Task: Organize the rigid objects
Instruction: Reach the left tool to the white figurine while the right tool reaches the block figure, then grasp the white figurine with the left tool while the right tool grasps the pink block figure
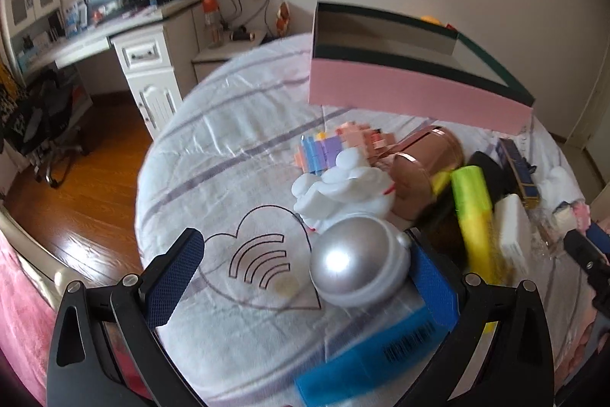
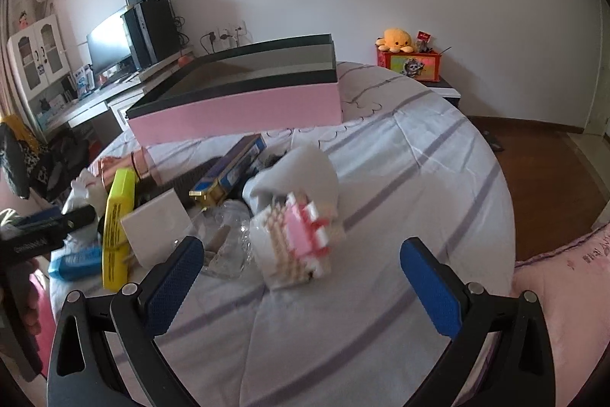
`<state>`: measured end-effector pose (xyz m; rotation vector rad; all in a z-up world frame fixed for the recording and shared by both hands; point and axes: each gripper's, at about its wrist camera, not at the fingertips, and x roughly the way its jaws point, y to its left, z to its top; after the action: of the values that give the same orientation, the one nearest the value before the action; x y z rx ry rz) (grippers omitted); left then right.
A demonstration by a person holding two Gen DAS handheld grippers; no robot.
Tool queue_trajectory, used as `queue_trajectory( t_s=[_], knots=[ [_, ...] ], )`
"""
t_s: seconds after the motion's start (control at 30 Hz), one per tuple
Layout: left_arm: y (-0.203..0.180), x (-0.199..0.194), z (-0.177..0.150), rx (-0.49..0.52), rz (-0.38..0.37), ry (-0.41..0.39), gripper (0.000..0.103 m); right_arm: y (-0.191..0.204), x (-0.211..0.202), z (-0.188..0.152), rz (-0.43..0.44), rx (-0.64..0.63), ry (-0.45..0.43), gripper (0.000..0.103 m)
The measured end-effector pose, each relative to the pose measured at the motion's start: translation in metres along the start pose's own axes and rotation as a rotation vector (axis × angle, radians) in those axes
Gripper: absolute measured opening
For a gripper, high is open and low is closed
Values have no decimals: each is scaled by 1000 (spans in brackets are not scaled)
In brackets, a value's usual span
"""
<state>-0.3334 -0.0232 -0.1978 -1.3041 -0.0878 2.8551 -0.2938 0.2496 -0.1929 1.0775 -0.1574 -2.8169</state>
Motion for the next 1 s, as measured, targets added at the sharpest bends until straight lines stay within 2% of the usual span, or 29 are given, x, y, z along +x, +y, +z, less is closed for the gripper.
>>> queue_trajectory(
  t_s=[0.07, 0.13, 0.23, 0.27, 0.33, 0.4, 0.47, 0.63, 0.77, 1.0],
  knots=[
    [5, 10, 0, -25, -28, 27, 103, -2, 4, 4, -3, 3, 11, 103],
    [7, 13, 0, -29, -33, 20, 103, -6, 7, 5, 8, 11, 18, 103],
    [0, 16, -1, 33, -3, 10, 102, -13, 11, 5, 25, 33, 26, 103],
    [-2, 15, -2, 54, 4, 5, 98, -15, 13, 5, 34, 43, 27, 103],
    [-3, 9, -4, 68, -5, -13, 83, -19, 15, 5, 56, 54, 35, 103],
    [-1, 5, -3, 65, -37, -19, 53, -23, 16, 4, 79, 62, 39, 99],
    [1, 3, -1, 65, -64, -7, 46, -27, 16, 3, 81, 73, 43, 92],
    [-2, -8, -3, 97, -48, -15, 45, -24, 16, 5, 123, 59, 51, 74],
    [0, -23, -6, 100, -56, -37, 45, -17, 22, 8, 129, 16, 73, 46],
    [1, -47, -5, 104, -92, -82, 45, -12, 11, 4, 103, -13, 54, 45]
  ],
)
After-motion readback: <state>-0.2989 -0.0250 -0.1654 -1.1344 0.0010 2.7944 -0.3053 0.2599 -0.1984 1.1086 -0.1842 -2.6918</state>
